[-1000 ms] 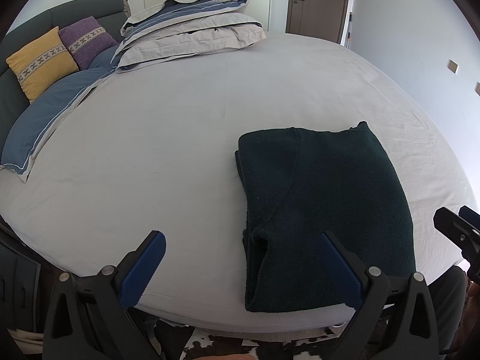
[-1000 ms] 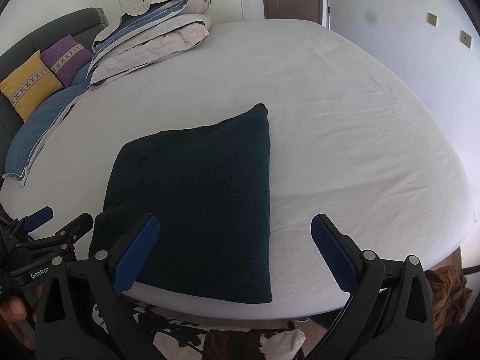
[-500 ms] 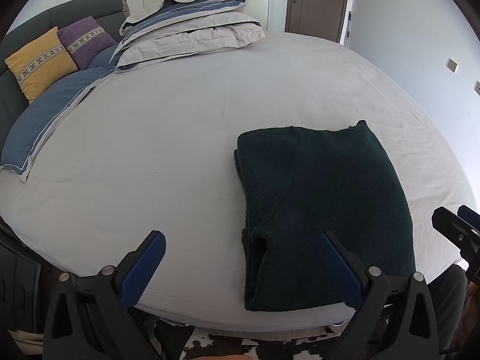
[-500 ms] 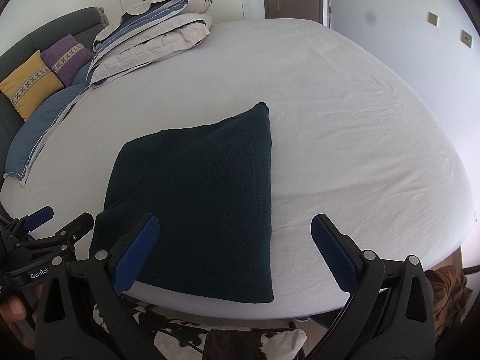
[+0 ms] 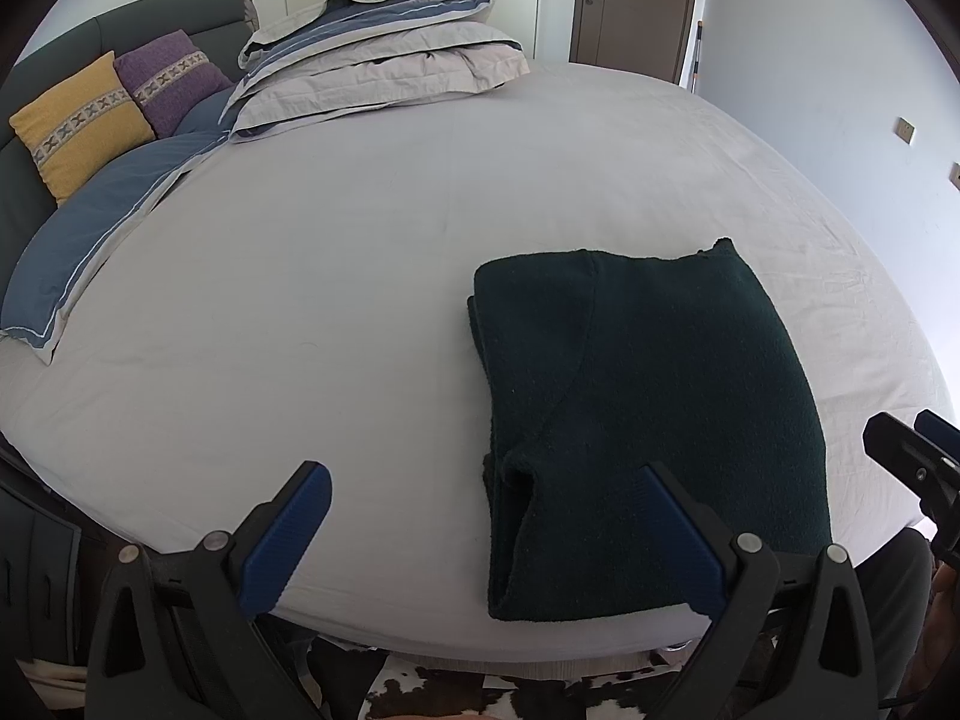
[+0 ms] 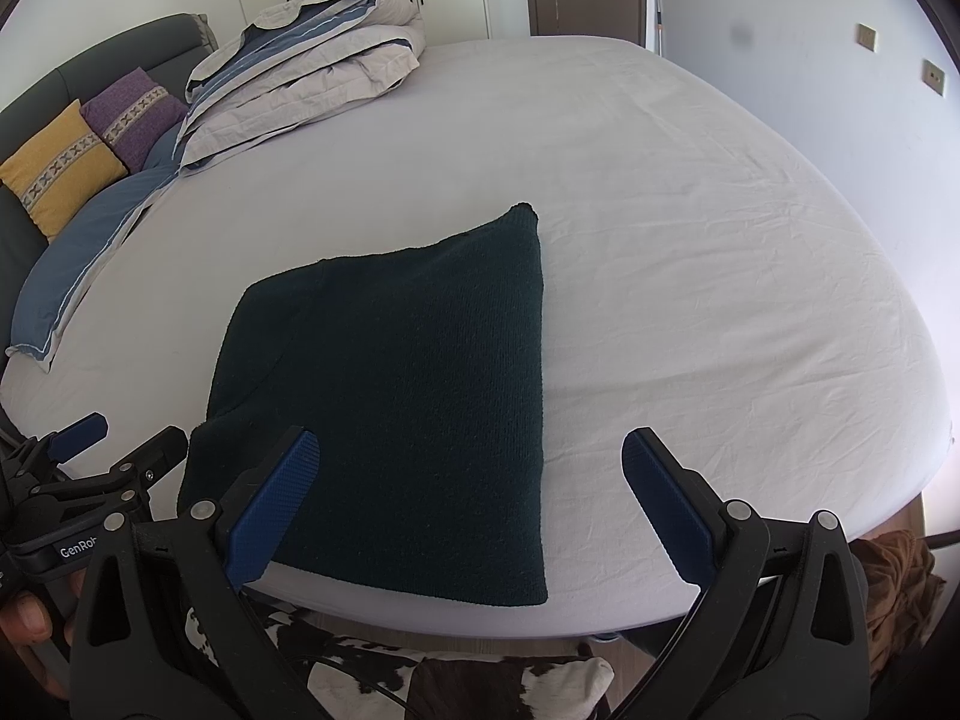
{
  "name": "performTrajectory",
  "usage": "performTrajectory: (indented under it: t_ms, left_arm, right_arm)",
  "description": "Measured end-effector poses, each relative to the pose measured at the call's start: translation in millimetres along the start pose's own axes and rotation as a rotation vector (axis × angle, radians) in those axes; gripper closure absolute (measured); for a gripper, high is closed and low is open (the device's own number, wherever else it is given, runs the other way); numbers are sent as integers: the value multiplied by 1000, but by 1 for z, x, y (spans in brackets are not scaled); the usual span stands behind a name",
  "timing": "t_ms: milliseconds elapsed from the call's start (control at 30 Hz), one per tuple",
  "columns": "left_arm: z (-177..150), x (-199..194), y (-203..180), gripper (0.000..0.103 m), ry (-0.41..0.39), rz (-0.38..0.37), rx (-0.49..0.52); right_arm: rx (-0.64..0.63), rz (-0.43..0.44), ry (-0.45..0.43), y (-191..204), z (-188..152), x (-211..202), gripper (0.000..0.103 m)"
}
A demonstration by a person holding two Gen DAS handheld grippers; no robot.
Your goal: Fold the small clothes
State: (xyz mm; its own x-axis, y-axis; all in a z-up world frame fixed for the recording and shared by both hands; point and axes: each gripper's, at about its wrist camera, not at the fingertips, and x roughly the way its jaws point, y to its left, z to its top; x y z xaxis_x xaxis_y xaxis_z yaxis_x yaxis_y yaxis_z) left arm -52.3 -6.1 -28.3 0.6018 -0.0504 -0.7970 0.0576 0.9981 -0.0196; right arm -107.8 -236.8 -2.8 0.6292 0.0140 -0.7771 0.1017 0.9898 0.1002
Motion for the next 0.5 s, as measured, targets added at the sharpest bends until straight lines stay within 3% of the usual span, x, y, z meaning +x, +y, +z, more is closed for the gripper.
performTrajectory:
  t_ms: [500]
  left_arm:
    - [0, 2, 3, 0, 1, -7, 9]
  right_arm:
    - [-1, 2, 3, -2, 0, 2, 0]
